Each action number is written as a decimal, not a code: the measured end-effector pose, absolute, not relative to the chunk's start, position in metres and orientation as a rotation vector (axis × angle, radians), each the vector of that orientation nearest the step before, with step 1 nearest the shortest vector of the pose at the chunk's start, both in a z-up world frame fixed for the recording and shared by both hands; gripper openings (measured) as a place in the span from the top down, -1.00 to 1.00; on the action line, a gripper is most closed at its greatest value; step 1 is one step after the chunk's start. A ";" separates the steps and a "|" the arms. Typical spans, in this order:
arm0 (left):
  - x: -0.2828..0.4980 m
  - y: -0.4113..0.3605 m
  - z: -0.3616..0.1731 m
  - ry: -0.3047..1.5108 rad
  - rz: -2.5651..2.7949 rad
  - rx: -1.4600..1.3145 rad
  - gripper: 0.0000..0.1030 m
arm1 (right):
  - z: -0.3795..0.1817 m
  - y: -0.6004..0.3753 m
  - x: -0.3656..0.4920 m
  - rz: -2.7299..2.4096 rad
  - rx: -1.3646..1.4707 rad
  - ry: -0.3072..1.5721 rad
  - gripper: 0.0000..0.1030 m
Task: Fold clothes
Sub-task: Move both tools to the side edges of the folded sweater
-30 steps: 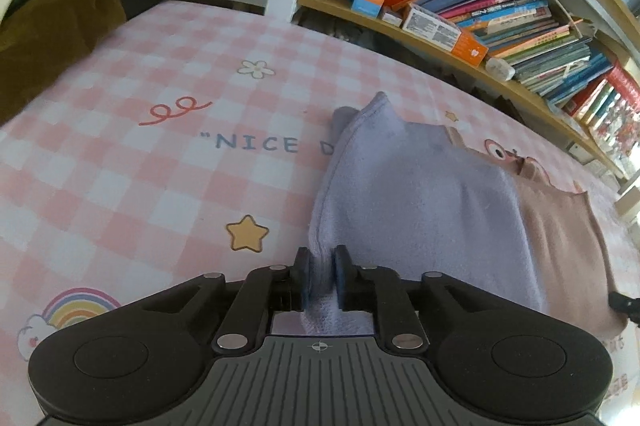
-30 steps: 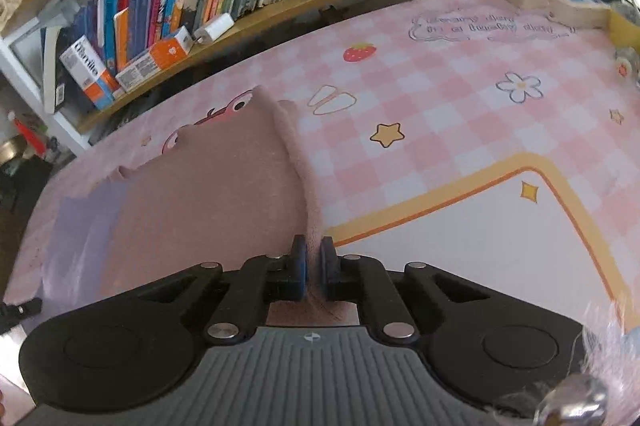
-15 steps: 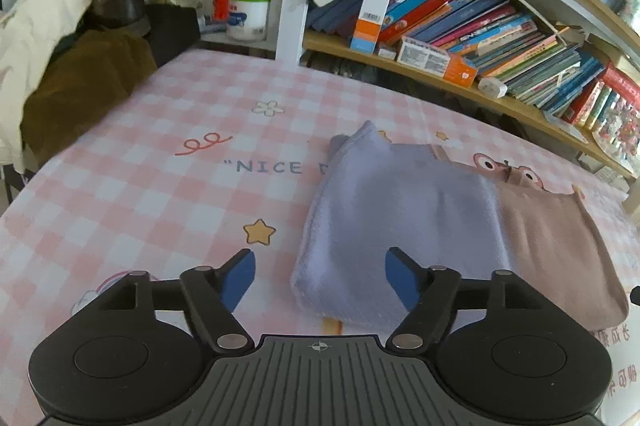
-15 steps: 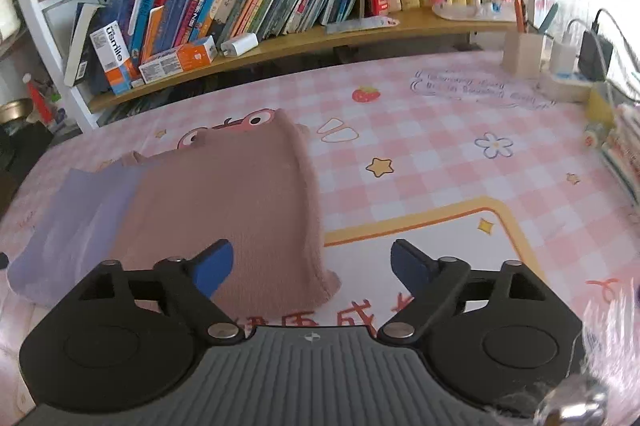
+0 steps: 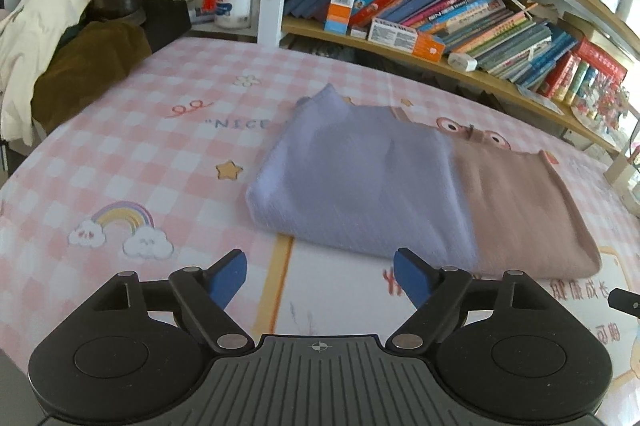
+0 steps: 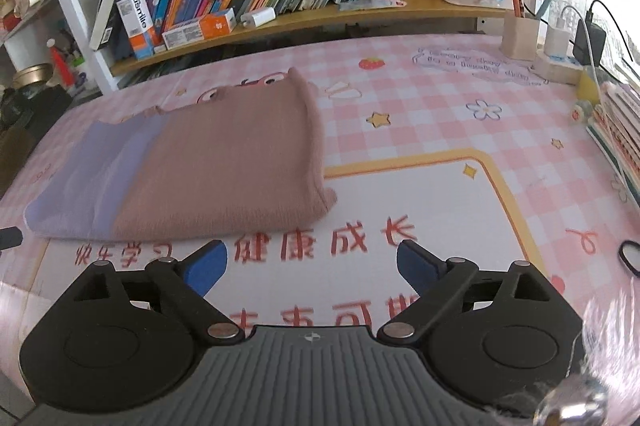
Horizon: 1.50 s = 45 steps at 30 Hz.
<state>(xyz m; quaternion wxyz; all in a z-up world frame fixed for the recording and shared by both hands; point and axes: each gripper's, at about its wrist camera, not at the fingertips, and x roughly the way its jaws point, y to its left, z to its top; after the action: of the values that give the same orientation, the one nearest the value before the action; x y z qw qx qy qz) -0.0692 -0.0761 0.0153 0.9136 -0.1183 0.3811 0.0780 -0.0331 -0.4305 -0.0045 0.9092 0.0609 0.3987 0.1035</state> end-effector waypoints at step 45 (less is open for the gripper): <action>-0.052 -0.069 -0.003 0.855 0.091 -0.452 -0.84 | -0.017 -0.388 -0.040 0.245 0.044 0.894 -0.96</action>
<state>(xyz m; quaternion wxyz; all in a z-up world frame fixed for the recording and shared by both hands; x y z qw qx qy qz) -0.0520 -0.0689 -0.0025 0.8842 -0.2174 0.4111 0.0436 -0.0403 -0.3883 -0.0165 0.8942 0.0213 0.4314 0.1181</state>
